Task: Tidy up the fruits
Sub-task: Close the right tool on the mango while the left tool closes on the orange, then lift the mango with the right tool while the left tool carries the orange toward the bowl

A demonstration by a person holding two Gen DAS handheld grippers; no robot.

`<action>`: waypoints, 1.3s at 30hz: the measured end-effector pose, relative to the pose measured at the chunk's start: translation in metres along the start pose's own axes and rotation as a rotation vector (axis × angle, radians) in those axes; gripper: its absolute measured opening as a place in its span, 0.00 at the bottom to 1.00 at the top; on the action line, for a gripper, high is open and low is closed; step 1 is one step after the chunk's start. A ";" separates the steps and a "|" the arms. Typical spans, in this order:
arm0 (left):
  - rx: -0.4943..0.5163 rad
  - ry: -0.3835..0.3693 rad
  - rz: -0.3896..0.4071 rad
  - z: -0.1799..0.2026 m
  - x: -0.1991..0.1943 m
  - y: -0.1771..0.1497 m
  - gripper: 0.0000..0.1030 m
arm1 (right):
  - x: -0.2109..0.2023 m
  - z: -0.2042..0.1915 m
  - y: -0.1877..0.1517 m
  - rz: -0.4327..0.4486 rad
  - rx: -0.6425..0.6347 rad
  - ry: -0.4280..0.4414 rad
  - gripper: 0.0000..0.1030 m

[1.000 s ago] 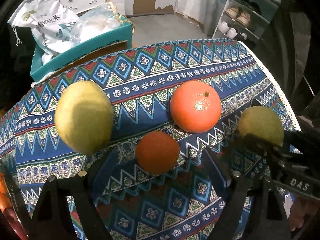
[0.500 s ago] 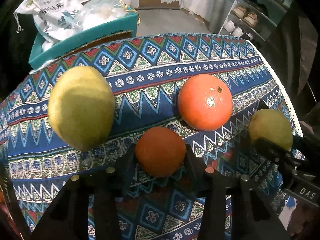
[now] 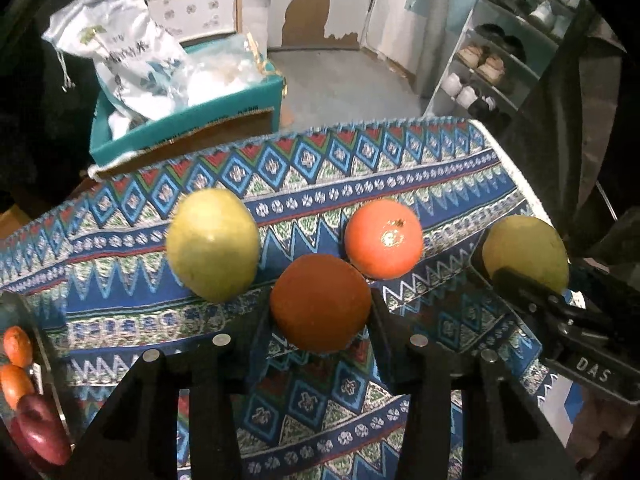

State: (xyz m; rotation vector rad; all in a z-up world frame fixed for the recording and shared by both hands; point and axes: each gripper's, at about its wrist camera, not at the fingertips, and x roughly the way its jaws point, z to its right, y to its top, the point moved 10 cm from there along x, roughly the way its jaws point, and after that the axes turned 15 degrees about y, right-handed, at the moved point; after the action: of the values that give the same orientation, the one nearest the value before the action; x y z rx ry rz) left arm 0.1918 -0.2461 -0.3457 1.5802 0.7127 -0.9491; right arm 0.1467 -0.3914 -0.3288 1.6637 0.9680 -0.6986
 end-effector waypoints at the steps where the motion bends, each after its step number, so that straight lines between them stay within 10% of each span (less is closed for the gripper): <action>1: 0.001 0.000 0.008 -0.001 -0.005 0.001 0.44 | -0.004 -0.002 0.002 0.008 -0.001 0.002 0.68; 39: -0.087 -0.024 0.290 -0.065 -0.179 0.031 0.44 | -0.131 -0.109 0.059 0.254 -0.170 0.053 0.68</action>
State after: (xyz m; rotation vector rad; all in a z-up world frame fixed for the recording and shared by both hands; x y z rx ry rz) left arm 0.1421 -0.1825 -0.1708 1.5428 0.4849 -0.7122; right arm 0.1296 -0.3288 -0.1606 1.6244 0.8108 -0.3938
